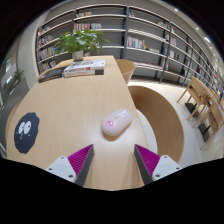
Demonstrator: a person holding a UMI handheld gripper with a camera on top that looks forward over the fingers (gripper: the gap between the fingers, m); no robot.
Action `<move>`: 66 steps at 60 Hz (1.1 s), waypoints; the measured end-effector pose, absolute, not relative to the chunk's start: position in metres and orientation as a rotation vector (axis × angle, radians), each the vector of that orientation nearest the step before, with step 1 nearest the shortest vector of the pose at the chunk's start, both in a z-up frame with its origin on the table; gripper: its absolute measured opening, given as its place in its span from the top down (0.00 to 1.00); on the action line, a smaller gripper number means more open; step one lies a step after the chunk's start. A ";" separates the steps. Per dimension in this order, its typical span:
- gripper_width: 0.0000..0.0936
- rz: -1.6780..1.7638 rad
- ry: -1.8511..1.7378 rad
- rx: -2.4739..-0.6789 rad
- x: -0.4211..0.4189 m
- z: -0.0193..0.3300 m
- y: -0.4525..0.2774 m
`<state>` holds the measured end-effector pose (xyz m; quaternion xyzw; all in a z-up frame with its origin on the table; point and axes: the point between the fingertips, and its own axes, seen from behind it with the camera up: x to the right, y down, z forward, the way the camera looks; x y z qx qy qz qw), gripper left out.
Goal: Arrange mouse
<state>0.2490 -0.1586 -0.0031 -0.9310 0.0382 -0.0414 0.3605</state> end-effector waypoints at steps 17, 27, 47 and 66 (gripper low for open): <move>0.12 -0.008 0.021 -2.422 0.240 -0.008 -0.087; 0.25 -0.004 0.009 -2.436 0.241 -0.009 -0.058; 0.58 0.003 0.002 -2.461 0.234 -0.011 -0.043; 0.65 -0.054 0.081 -2.298 0.187 0.111 -0.005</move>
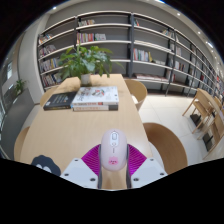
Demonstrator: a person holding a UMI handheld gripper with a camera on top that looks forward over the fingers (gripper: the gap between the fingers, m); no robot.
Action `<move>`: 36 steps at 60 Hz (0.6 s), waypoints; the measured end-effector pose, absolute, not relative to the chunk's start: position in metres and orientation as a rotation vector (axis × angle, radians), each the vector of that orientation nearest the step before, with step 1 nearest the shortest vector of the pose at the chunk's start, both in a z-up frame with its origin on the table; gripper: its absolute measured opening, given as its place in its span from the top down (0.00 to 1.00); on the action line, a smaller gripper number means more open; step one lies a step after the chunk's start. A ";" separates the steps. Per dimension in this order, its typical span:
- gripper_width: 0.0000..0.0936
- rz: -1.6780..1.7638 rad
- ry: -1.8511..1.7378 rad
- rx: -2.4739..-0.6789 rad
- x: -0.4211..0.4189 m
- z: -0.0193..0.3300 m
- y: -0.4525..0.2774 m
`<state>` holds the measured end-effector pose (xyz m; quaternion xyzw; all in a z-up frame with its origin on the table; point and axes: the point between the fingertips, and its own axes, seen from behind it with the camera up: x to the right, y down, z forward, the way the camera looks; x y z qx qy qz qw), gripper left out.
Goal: Arrange mouse
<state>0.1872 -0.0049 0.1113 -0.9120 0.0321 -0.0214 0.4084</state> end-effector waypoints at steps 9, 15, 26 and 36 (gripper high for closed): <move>0.65 -0.012 0.047 -2.151 0.091 0.206 0.004; 0.65 0.030 0.007 -2.114 0.019 0.230 -0.004; 0.65 0.077 -0.078 -2.223 -0.087 0.155 -0.039; 0.65 0.067 -0.080 -2.411 -0.111 0.055 -0.079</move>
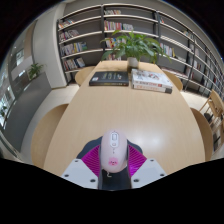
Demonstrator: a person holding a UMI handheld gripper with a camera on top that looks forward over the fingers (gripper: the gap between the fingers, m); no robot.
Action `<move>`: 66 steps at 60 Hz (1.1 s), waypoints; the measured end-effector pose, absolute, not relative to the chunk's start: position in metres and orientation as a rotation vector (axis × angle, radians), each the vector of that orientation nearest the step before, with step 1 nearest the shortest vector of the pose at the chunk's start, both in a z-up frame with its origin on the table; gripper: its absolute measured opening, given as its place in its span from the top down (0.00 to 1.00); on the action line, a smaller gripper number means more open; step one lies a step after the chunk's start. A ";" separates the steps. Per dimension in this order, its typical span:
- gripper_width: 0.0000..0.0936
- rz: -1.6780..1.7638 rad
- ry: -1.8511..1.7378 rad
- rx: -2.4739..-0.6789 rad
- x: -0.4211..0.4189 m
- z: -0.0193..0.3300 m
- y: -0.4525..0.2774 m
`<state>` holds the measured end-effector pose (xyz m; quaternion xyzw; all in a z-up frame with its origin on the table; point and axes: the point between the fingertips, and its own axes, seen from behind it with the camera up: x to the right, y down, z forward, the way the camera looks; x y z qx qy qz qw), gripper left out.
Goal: Arrange mouse
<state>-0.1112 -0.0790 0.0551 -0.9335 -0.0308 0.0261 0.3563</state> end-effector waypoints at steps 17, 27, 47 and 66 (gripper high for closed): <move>0.59 0.044 -0.052 -2.499 -0.117 -0.017 -0.103; 0.33 0.068 -0.012 -2.516 -0.116 -0.015 -0.102; 0.08 0.024 0.001 -2.322 -0.090 0.126 -0.112; 0.08 0.022 -0.033 -2.257 -0.054 0.192 -0.174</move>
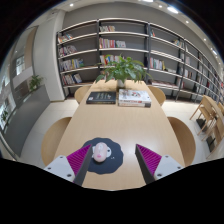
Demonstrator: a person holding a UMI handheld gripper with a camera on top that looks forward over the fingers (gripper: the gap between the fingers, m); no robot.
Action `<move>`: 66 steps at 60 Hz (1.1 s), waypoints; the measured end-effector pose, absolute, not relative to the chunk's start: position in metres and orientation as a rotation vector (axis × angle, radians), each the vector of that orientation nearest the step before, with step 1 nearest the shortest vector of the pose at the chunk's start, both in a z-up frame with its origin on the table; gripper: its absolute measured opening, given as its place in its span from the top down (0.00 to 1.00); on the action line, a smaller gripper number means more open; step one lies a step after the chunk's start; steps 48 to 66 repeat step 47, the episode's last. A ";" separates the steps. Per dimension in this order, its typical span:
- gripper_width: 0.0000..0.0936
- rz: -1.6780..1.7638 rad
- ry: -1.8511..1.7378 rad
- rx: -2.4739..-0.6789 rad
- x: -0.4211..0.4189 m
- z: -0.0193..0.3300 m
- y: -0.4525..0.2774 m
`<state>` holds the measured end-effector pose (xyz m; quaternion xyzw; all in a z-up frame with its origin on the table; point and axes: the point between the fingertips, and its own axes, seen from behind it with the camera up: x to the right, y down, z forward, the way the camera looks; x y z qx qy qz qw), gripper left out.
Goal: Arrange mouse
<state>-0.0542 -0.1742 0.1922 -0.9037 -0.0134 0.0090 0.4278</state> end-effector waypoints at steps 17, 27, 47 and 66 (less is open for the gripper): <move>0.08 -0.004 -0.037 -2.230 -0.017 0.202 -0.239; 0.08 0.007 -0.035 -2.233 -0.009 0.200 -0.270; 0.08 0.011 -0.007 -2.223 0.001 0.199 -0.289; 0.08 0.011 -0.007 -2.223 0.001 0.199 -0.289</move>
